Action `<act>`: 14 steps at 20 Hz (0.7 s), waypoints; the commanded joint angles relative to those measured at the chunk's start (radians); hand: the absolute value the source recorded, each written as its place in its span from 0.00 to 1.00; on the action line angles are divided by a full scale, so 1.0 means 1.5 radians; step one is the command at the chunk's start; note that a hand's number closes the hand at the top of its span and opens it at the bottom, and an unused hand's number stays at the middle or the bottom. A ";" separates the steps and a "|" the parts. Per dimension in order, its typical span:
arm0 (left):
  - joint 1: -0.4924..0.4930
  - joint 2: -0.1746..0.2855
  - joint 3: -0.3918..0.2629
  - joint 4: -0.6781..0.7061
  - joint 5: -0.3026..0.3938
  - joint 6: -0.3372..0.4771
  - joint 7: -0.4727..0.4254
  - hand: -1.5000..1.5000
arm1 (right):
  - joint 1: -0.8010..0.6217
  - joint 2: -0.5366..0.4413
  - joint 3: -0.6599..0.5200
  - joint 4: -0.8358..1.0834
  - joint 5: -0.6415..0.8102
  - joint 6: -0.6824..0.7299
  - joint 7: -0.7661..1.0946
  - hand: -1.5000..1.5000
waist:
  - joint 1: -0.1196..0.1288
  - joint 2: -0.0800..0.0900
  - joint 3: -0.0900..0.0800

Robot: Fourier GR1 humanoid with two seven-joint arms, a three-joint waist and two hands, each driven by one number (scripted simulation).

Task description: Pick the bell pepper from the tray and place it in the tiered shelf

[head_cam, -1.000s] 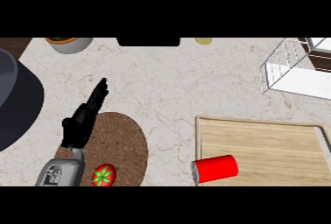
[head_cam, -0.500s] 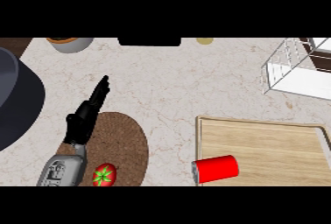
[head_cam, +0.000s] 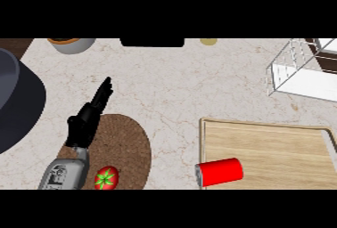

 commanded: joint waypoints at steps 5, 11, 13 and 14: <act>-0.005 -0.010 -0.004 0.027 -0.012 0.011 -0.027 0.50 | -0.037 -0.056 -0.062 0.183 -0.103 -0.064 -0.163 1.00 | 0.001 0.002 0.000; -0.003 0.015 0.010 0.004 0.013 -0.025 -0.015 0.50 | -0.038 -0.109 -0.022 0.251 0.050 -0.119 0.007 0.00 | 0.005 0.003 -0.001; 0.018 0.025 0.024 0.012 0.022 -0.031 -0.039 0.50 | -0.005 -0.099 -0.034 0.259 0.044 -0.149 0.004 0.00 | 0.001 0.001 -0.001; 0.011 0.006 0.000 -0.004 -0.001 -0.011 -0.009 0.50 | -0.002 -0.073 -0.018 0.253 0.058 -0.169 0.027 0.00 | -0.001 0.000 -0.001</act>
